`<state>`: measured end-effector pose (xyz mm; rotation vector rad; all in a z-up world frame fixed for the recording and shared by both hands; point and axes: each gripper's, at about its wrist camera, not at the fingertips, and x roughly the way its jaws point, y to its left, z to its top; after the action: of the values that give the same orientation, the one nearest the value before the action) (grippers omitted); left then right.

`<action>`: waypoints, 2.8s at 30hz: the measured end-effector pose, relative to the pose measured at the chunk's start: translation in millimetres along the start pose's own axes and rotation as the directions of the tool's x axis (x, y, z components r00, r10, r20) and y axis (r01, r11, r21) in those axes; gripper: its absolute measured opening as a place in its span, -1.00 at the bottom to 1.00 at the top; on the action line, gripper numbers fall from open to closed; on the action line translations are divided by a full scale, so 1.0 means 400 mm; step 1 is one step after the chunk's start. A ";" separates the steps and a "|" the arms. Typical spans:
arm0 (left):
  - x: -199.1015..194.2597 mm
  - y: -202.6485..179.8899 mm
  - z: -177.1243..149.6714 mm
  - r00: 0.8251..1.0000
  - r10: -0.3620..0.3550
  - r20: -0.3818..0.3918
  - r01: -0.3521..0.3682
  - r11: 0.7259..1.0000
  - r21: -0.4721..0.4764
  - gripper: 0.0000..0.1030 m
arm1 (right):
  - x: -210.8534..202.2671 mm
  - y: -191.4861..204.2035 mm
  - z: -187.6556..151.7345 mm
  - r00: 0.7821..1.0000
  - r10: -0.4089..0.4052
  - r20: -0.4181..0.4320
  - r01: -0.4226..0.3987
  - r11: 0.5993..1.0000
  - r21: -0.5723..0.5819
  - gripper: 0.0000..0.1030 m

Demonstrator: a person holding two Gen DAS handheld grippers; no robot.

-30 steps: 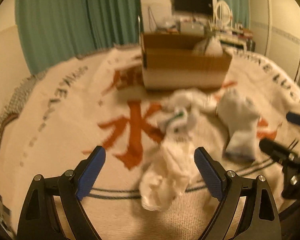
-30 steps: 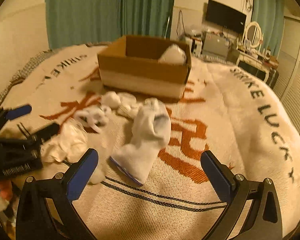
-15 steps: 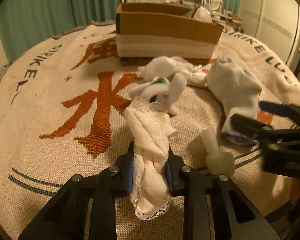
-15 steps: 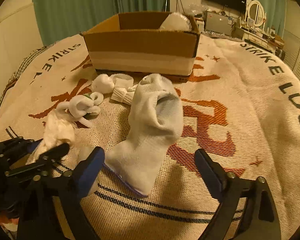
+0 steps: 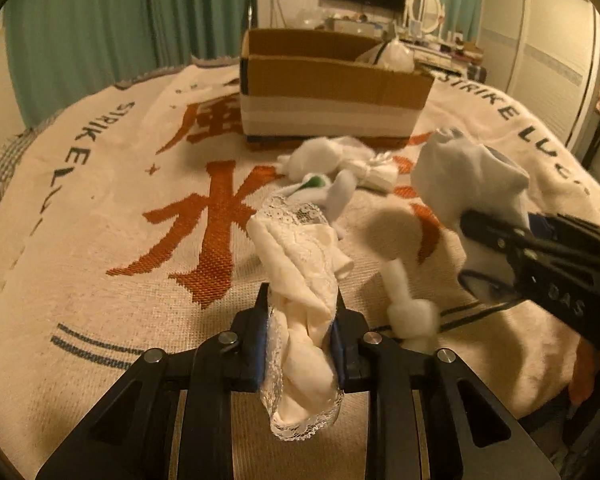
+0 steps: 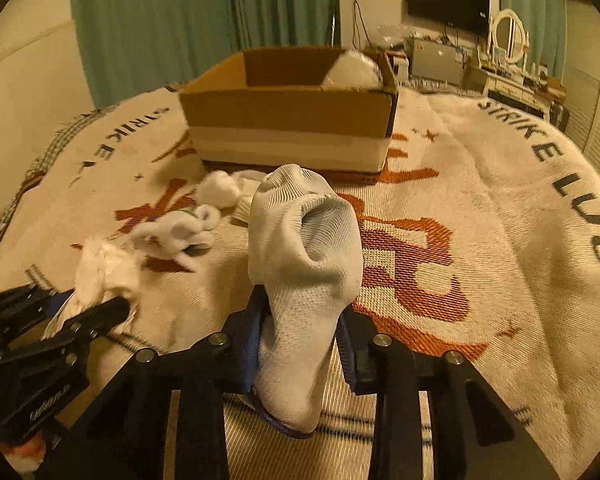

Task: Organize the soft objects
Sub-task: 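Carry the lace cloth and sock into the box and release both, then grasp the white pipe-cleaner toy with the left gripper while the right grasps a white sock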

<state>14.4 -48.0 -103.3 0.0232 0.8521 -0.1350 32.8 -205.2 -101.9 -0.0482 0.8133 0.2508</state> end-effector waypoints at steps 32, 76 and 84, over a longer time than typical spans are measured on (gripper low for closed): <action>-0.021 -0.022 0.568 0.964 -0.003 0.266 -0.039 0.988 0.152 -0.53 | -0.130 -0.043 0.544 0.960 0.075 0.270 -0.052 0.995 -0.090 -0.39; -0.455 -0.006 0.350 0.917 0.065 0.394 -0.117 0.987 0.110 0.79 | -0.514 0.011 0.443 0.948 -0.032 0.317 0.053 0.997 -0.058 1.00; -0.303 -0.001 0.159 0.953 0.124 0.278 -0.148 0.987 0.067 0.79 | -0.350 0.063 0.217 0.981 0.022 0.195 -0.009 0.998 -0.068 1.00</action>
<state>-17.0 -39.9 29.6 0.1418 0.5661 -0.0441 -3.8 -197.0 60.6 -0.0787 0.6094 0.2927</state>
